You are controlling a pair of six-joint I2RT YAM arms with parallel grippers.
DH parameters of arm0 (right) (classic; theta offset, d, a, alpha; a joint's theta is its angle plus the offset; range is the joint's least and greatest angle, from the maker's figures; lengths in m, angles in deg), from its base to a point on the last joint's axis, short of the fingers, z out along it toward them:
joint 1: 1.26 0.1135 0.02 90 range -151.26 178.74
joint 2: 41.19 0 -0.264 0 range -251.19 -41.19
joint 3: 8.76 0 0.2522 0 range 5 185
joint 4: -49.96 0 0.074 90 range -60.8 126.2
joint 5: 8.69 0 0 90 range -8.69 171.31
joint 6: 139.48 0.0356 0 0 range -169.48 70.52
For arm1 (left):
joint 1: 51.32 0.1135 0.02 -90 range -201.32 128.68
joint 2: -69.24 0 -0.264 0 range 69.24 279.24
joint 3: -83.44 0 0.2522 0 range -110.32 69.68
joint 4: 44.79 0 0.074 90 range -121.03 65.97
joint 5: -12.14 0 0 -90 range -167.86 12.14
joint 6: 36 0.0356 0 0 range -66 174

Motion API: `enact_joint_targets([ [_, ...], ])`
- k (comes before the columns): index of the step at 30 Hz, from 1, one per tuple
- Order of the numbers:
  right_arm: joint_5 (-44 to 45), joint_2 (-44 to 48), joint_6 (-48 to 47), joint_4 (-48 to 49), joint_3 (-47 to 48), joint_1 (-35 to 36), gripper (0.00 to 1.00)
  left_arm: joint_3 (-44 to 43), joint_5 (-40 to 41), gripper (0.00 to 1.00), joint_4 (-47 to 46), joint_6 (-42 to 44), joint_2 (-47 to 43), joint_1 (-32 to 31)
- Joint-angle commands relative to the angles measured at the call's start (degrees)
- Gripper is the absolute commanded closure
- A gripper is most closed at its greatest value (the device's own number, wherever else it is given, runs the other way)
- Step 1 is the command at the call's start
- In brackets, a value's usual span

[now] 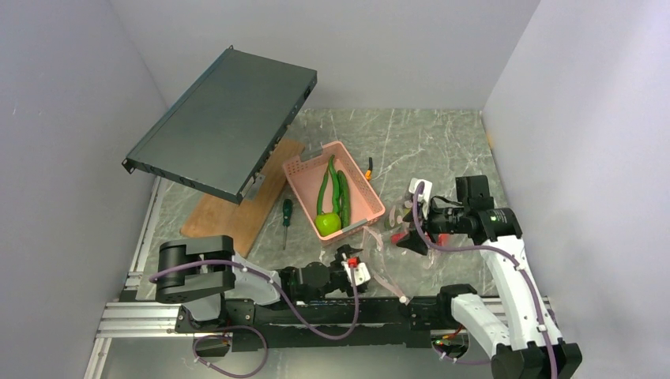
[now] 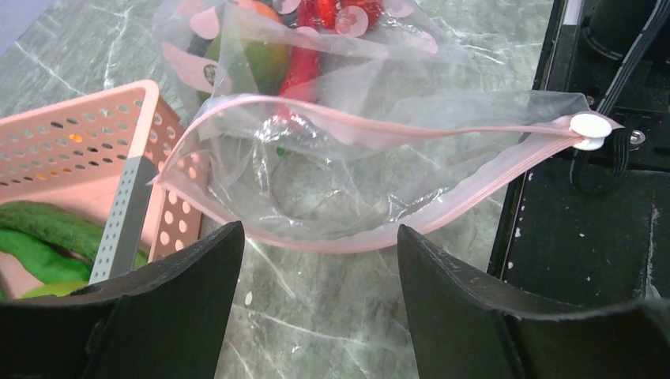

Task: Open the zip-top bag and remove the fake food
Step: Pick up the fake fruit from the zipper food storage bag.

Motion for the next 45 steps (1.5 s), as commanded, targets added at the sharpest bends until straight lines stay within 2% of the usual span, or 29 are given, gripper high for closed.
enact_joint_targets([
  [1,2.6,-3.3,18.3,5.5,3.0,3.9,0.27,4.3,1.5,0.24,-11.7,-4.1,-0.2,-0.2],
  [4,9.2,-7.7,23.1,6.7,4.6,8.8,0.28,5.8,1.9,0.24,-13.9,-5.8,0.0,-0.2],
  [9,18.7,-12.4,24.3,7.5,5.9,17.6,0.31,5.9,2.7,0.24,-15.5,-8.6,0.7,-0.2],
  [15,24.8,-16.0,26.3,10.5,5.0,23.3,0.3,7.2,8.7,0.19,-17.9,-13.3,0.9,-0.2],
  [22,29.9,-21.4,27.0,12.7,5.4,28.4,0.3,7.0,9.6,0.19,-15.7,-16.5,0.8,-0.2],
  [24,30.4,-22.5,27.2,13.2,5.3,28.7,0.42,6.8,9.5,0.19,-15.8,-16.9,0.7,-0.2],
  [29,30.5,-20.4,27.2,13.9,4.0,28.2,0.88,5.8,7.8,0.2,-20.8,-15.9,2.2,-0.2],
  [31,29.2,-18.6,27.3,13.9,3.6,27.4,1.0,4.6,6.3,0.21,-23.4,-15.0,4.1,-0.1],
  [35,25.1,-15.3,27.0,13.7,2.9,25.2,1.0,1.2,2.6,0.22,-27.2,-11.9,7.9,-0.1],
  [41,18.3,-12.7,24.9,12.7,1.0,24.6,1.0,-0.2,-0.6,0.23,-36.7,0.6,12.8,-0.1],
  [43,17.0,-12.4,24.2,12.4,0.7,24.5,1.0,-1.6,-1.2,0.23,-35.7,3.0,13.1,-0.1],
  [45,15.8,-12.3,23.6,11.5,1.1,24.6,1.0,-3.8,-2.2,0.24,-30.3,4.6,13.1,0.0],
])
